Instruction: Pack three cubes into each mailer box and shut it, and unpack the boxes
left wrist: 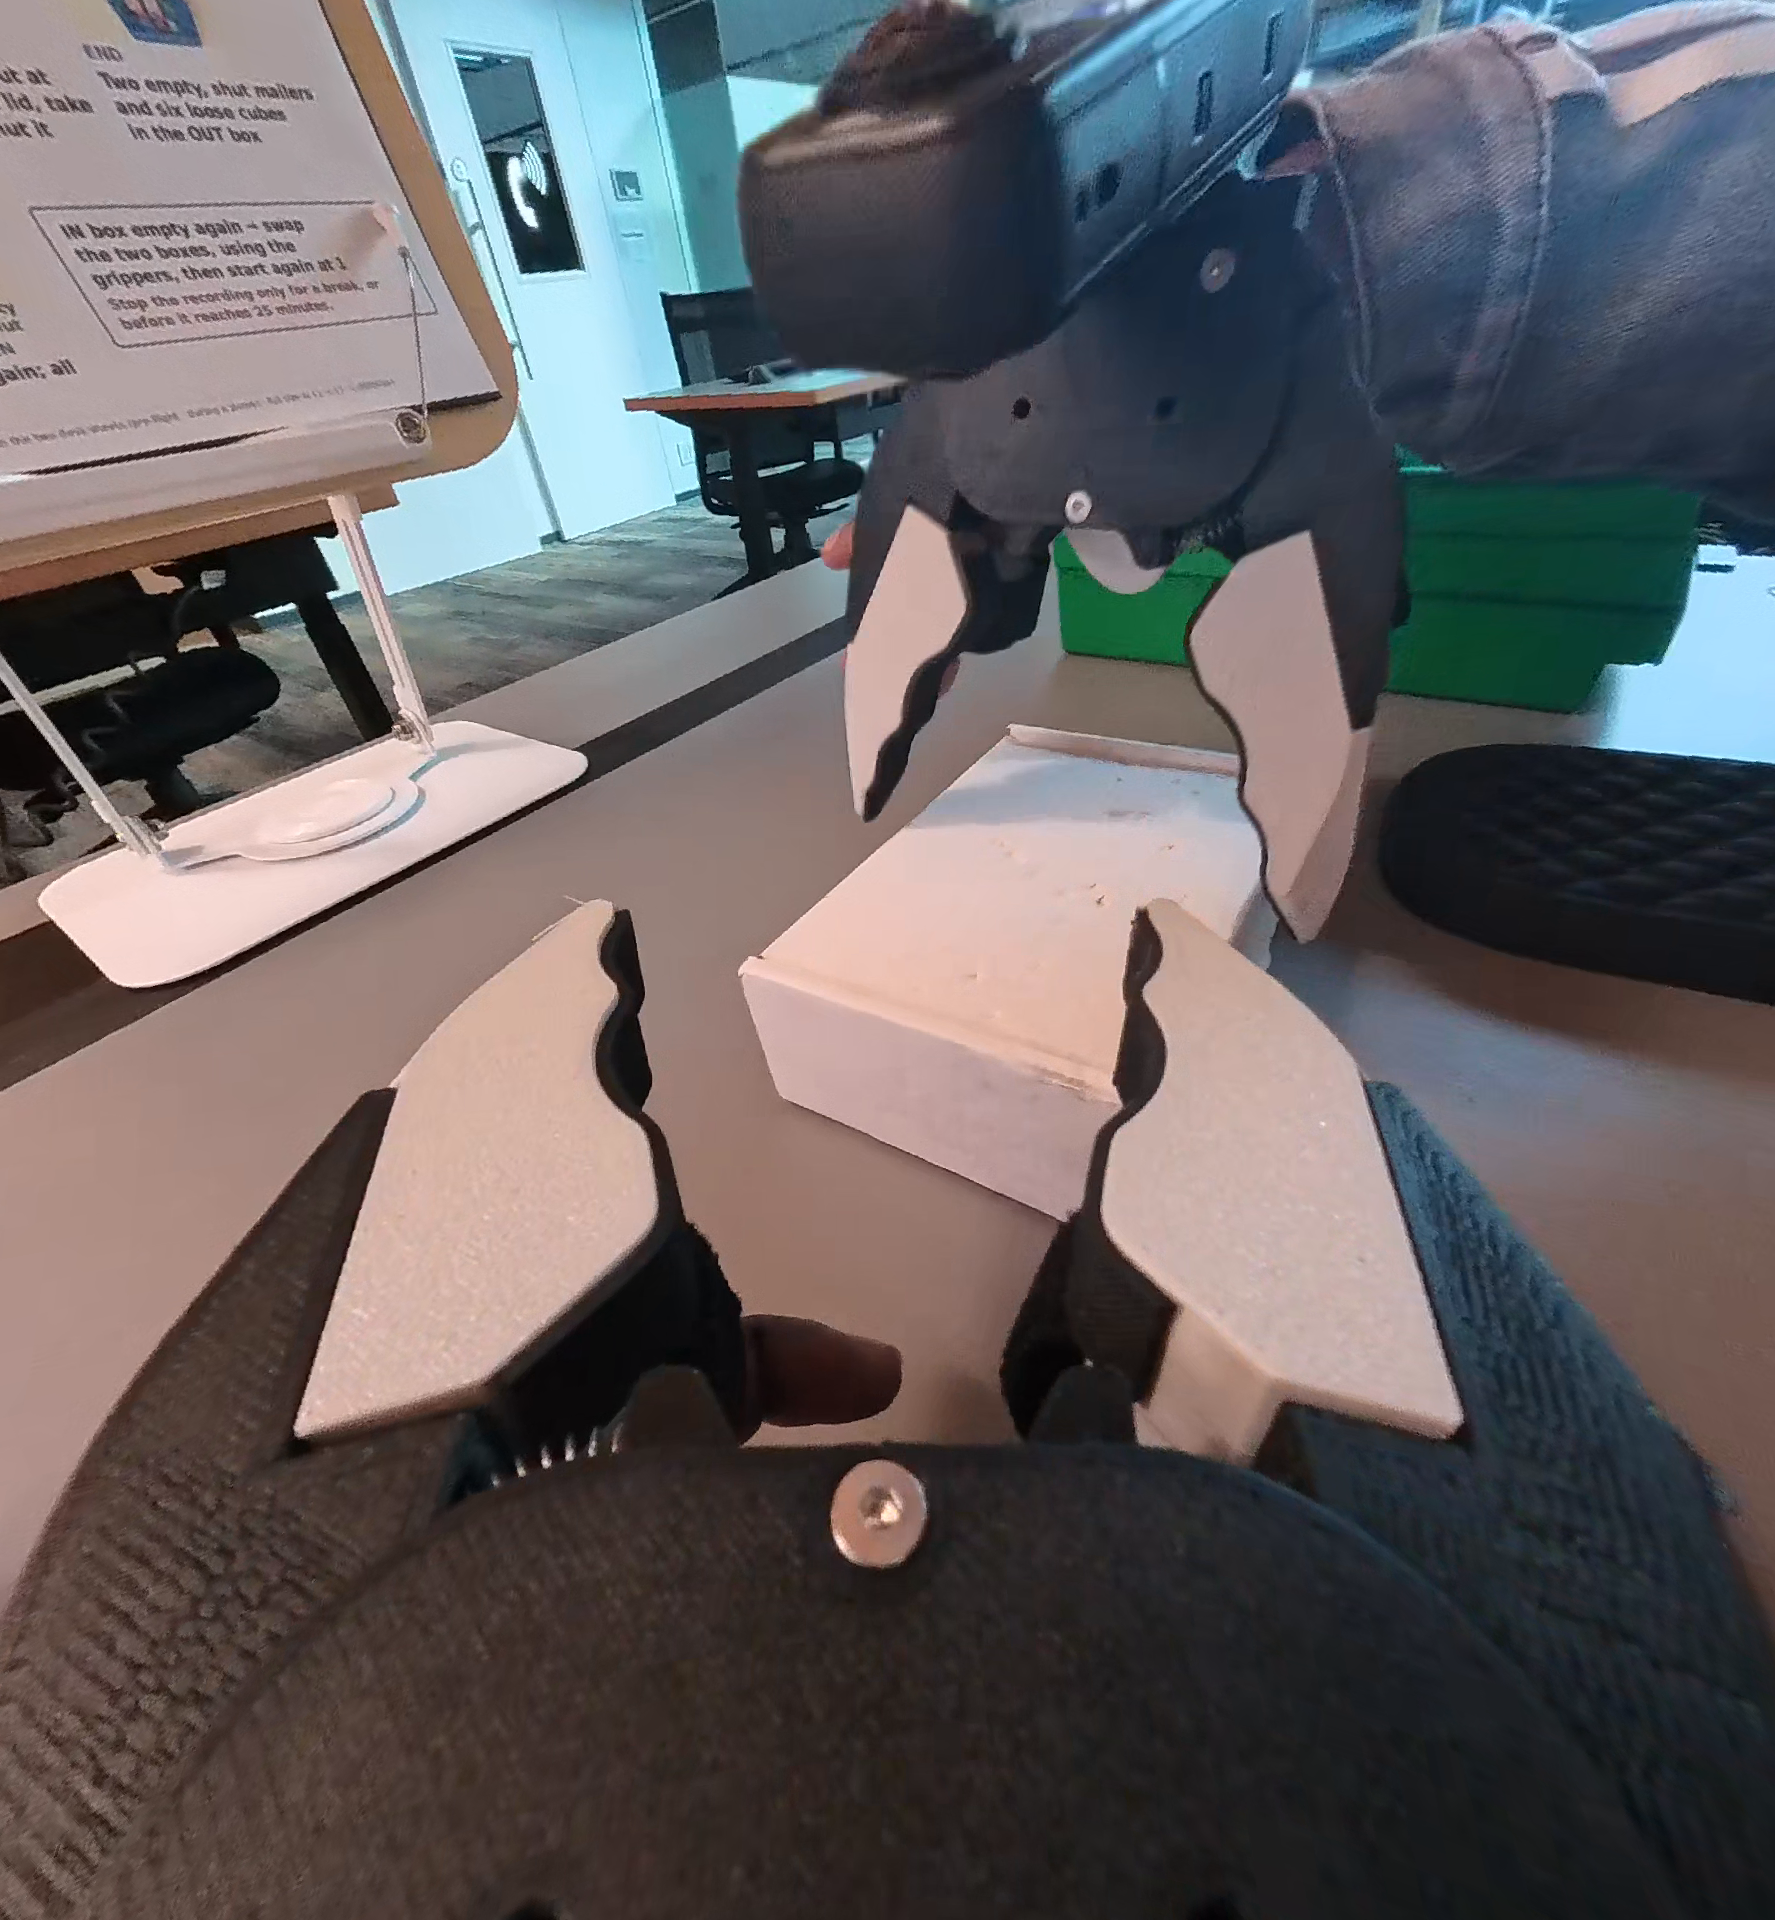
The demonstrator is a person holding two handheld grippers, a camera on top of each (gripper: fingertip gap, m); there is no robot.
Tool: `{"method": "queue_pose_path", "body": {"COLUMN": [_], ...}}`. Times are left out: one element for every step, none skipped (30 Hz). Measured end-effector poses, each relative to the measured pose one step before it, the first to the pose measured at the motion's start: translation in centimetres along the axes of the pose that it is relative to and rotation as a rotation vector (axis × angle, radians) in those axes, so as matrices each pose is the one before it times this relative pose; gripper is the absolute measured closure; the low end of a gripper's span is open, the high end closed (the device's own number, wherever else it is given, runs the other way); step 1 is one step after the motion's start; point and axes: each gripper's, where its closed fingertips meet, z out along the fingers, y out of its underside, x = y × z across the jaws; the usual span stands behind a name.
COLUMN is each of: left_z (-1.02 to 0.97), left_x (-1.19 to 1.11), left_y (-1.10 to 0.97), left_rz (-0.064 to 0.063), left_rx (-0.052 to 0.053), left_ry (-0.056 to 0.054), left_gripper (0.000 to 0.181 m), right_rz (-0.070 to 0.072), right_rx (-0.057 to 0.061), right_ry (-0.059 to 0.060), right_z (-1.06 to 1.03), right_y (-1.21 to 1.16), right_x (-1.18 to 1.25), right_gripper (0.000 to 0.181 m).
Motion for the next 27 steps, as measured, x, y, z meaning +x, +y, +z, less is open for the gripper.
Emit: {"method": "queue_pose_path", "body": {"left_z": [0.021, 0.023, 0.043, 0.032, 0.031, 0.013, -0.001, 0.001, 0.008, 0.011, 0.003, -0.003, 0.001, -0.010, -0.005, -0.006, -0.013, -0.019, 0.003, -0.003, 0.010, 0.004, 0.010, -0.004, -0.007, -0.019, -0.015], "left_x": [0.023, 0.032, -0.025, -0.057, -0.040, -0.012, 0.017, 0.014, -0.004, -0.008, -0.016, -0.069, -0.059, -0.056, -0.063, -0.059, -0.032, -0.020, -0.001, -0.017, -0.037, -0.013, -0.006, -0.018, 0.011, 0.042, 0.055], "left_y": [0.074, 0.074, 0.095, 0.119, 0.131, 0.106, 0.059, 0.036, 0.050, 0.071, 0.075, 0.087, 0.093, 0.097, 0.076, 0.039, 0.024, 0.003, 0.029, 0.059, 0.085, 0.094, 0.051, 0.020, 0.011, -0.011, -0.027], "left_rz": [0.0043, 0.0040, 0.0037, 0.0037, 0.0040, 0.0048, 0.0044, 0.0035, 0.0026, 0.0030, 0.0031, 0.0025, 0.0016, 0.0008, 0.0005, -0.0003, -0.0007, 0.0000, 0.0011, 0.0023, 0.0033, 0.0032, 0.0022, 0.0012, 0.0008, 0.0012, 0.0017], "left_rx": [-0.0031, -0.0023, -0.0023, -0.0041, -0.0051, -0.0049, -0.0028, -0.0016, -0.0028, -0.0037, -0.0031, -0.0028, -0.0033, -0.0033, -0.0025, -0.0010, 0.0002, 0.0001, -0.0009, -0.0026, -0.0041, -0.0040, -0.0021, -0.0008, 0.0000, 0.0021, 0.0031], "left_ry": [0.0023, 0.0034, 0.0006, -0.0008, 0.0000, 0.0008, 0.0006, 0.0005, -0.0004, -0.0002, -0.0007, -0.0030, -0.0023, -0.0012, -0.0019, -0.0022, -0.0013, -0.0008, -0.0003, -0.0016, -0.0024, -0.0012, -0.0004, -0.0008, 0.0007, 0.0036, 0.0038], "left_gripper": [0.092, 0.092, 0.092, 0.092, 0.092, 0.092, 0.093, 0.093, 0.093, 0.093, 0.093, 0.093, 0.093, 0.093, 0.093, 0.093, 0.093, 0.093, 0.093, 0.094, 0.094, 0.094, 0.094, 0.094, 0.094, 0.094, 0.094], "right_rz": [-0.0003, -0.0014, -0.0015, 0.0004, 0.0012, -0.0024, -0.0086, -0.0056, -0.0044, -0.0050, -0.0016, 0.0016, -0.0090, -0.0139, -0.0167, -0.0141, -0.0068, -0.0008, -0.0005, -0.0007, 0.0036, 0.0043, 0.0056, 0.0135, 0.0173, 0.0192, 0.0223], "right_rx": [-0.0106, -0.0122, -0.0157, -0.0100, -0.0082, -0.0115, -0.0129, -0.0065, -0.0038, -0.0006, 0.0021, -0.0026, -0.0040, 0.0001, 0.0035, 0.0050, 0.0081, 0.0114, 0.0121, 0.0069, -0.0005, -0.0073, -0.0110, -0.0137, -0.0143, -0.0123, -0.0092], "right_ry": [-0.0042, -0.0093, -0.0144, -0.0063, -0.0019, 0.0065, 0.0062, 0.0020, 0.0061, 0.0068, 0.0038, 0.0009, -0.0009, 0.0096, 0.0157, 0.0120, 0.0061, 0.0066, 0.0127, 0.0157, 0.0164, 0.0211, 0.0232, 0.0223, 0.0256, 0.0287, 0.0278], "right_z": [0.229, 0.247, 0.253, 0.221, 0.221, 0.235, 0.221, 0.108, -0.036, -0.016, -0.018, -0.022, -0.021, -0.077, -0.153, -0.281, -0.432, -0.587, -0.698, -0.806, -0.888, -0.965, -1.026, -1.067, -1.092, -1.077, -1.038], "right_y": [-0.039, 0.025, 0.105, 0.043, 0.037, 0.086, 0.122, 0.008, -0.005, -0.031, -0.028, 0.063, 0.134, 0.102, 0.096, 0.118, 0.113, 0.154, 0.231, 0.404, 0.636, 0.853, 1.058, 1.248, 1.400, 1.516, 1.589], "right_x": [0.029, -0.066, -0.152, -0.042, 0.013, 0.104, 0.059, -0.053, 0.003, -0.001, -0.014, -0.033, -0.120, -0.035, 0.004, -0.078, -0.149, -0.140, -0.065, -0.033, -0.019, 0.050, 0.090, 0.130, 0.217, 0.295, 0.330], "right_gripper": [0.051, 0.050, 0.048, 0.048, 0.049, 0.051, 0.054, 0.055, 0.055, 0.055, 0.055, 0.056, 0.056, 0.056, 0.056, 0.056, 0.056, 0.056, 0.056, 0.056, 0.056, 0.056, 0.056, 0.056, 0.056, 0.056, 0.056]}}
